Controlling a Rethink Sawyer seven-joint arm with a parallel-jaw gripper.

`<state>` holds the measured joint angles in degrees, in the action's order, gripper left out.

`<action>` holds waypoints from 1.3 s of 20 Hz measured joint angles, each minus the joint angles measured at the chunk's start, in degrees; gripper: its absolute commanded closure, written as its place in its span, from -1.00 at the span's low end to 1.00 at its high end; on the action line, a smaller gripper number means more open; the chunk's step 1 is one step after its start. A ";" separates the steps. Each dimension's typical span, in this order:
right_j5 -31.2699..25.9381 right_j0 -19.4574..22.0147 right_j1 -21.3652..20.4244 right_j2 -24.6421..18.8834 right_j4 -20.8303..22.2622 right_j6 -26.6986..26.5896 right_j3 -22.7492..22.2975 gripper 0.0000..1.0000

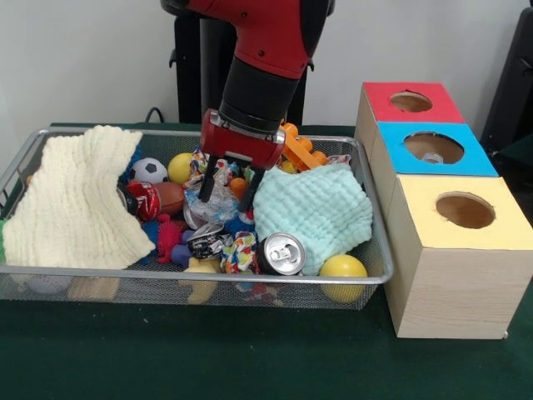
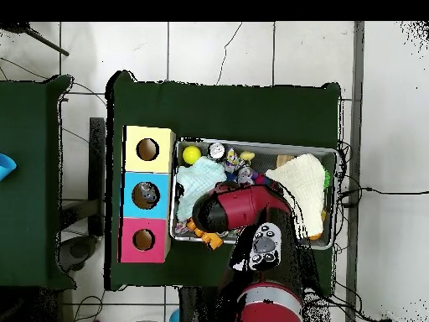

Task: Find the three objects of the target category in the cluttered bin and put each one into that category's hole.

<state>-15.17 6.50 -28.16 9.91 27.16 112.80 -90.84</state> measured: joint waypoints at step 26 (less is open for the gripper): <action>0.38 0.26 0.11 0.08 -1.90 0.00 -0.07 -1.00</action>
<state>-14.79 6.76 -28.05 10.00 25.25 112.80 -90.91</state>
